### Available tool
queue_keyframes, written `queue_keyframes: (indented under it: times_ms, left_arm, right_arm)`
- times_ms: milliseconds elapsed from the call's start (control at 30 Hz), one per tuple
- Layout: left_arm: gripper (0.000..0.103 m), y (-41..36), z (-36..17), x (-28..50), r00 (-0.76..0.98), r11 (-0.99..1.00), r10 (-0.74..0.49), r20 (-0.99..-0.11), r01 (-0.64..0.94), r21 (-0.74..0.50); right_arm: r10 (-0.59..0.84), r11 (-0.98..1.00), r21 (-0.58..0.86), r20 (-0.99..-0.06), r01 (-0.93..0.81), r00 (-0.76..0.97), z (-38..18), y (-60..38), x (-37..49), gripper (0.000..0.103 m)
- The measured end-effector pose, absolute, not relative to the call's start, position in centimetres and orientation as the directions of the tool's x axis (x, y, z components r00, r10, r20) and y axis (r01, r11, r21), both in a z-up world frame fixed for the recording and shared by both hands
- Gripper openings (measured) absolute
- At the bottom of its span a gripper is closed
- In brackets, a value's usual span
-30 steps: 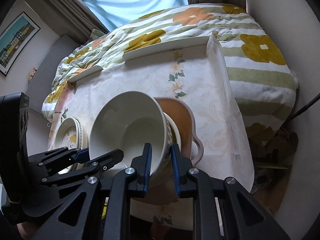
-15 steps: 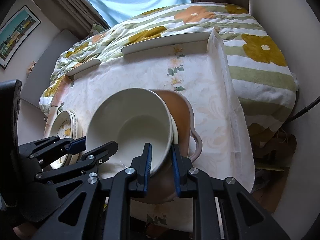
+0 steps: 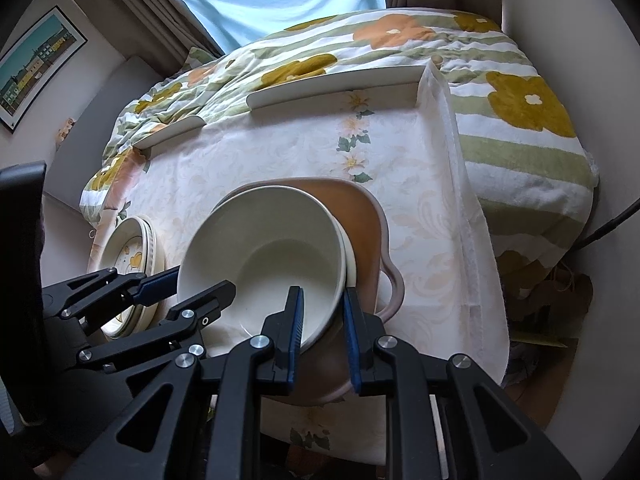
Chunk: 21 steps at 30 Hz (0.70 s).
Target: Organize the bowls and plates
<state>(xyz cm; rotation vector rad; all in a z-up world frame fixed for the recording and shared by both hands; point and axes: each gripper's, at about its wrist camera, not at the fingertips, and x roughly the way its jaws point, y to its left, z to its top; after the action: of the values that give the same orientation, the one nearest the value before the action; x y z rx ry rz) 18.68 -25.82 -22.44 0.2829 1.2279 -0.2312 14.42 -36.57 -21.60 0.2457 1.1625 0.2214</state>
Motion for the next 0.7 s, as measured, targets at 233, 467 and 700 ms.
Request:
queue_keyframes:
  times_ms: [233, 467, 700]
  left_arm:
    - [0.032, -26.1, -22.6, 18.7, 0.316, 0.937, -0.009, -0.949, 0.334, 0.102]
    - [0.060, -24.5, -22.5, 18.3, 0.231, 0.953, -0.148, -0.962, 0.293, -0.076]
    - [0.060, -21.4, -17.7, 15.6, 0.420, 0.961, -0.127, -0.899, 0.277, -0.006]
  right_arm:
    - [0.337, 0.935, 0.354, -0.861, -0.028, 0.381, -21.6, -37.2, 14.6, 0.018]
    - [0.395, 0.895, 0.445, -0.829, 0.039, 0.396, -20.9, -39.1, 14.3, 0.018]
    - [0.288, 0.944, 0.331, -0.821, 0.000, 0.494, -17.1, -38.9, 11.4, 0.018]
